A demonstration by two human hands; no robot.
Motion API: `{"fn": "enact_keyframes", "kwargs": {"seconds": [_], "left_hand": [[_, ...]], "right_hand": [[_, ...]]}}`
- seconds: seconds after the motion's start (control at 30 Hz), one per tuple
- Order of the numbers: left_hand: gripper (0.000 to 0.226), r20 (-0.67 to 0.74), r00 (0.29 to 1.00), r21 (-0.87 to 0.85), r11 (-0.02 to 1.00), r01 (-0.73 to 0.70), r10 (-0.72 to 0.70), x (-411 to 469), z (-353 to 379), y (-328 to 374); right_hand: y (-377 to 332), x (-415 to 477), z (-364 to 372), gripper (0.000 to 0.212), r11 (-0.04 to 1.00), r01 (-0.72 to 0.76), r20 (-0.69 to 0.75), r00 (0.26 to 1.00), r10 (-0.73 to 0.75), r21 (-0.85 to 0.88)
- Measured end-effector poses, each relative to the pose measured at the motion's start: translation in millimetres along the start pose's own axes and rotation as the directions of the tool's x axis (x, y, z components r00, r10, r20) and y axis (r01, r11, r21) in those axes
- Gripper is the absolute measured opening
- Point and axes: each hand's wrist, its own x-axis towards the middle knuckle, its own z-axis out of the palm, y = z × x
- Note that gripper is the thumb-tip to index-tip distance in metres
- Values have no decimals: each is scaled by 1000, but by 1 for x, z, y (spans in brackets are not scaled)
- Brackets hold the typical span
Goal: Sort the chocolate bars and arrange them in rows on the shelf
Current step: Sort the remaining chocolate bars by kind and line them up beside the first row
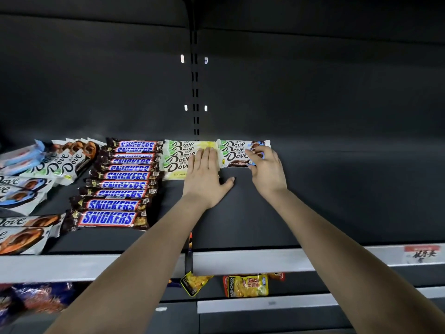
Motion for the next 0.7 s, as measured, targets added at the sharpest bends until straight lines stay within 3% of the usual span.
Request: {"fn": "enact_keyframes", "kwargs": {"seconds": [0.23,0.4,0.57,0.7], "left_hand": [[88,24,1000,30,1000,0,0,1,2,-1],[87,27,1000,30,1000,-5,4,1,2,-1],[83,14,1000,8,1000,-9,9,-1,-1,-1],[81,24,999,46,998,-31,30,-5,-6,1]], "right_hand": [[-2,-3,2,27,996,54,-102,993,-61,-66],[-5,-3,4,21,995,94,-94,991,-96,-25],[-8,-4,0,23,998,65,-33,997,-65,0],[-22,-8,-9,32,993,37,118,993,-23,-115]]}}
